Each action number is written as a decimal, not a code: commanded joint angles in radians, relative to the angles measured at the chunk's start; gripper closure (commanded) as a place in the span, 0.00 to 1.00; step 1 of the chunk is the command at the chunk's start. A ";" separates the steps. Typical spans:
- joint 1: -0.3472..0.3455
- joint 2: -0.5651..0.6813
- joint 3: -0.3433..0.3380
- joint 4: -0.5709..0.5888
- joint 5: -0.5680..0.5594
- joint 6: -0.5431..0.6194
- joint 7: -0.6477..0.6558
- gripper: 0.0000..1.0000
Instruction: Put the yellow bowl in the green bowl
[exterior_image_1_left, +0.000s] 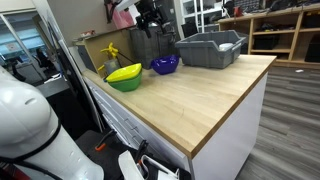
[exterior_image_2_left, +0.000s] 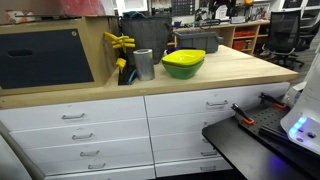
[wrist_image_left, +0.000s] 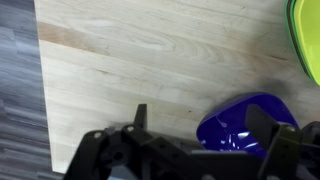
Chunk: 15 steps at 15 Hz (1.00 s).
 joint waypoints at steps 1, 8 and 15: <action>-0.004 0.057 0.019 0.137 -0.013 -0.116 0.051 0.00; 0.001 0.095 0.019 0.312 0.026 -0.328 0.085 0.00; 0.001 0.079 0.017 0.278 0.011 -0.293 0.064 0.00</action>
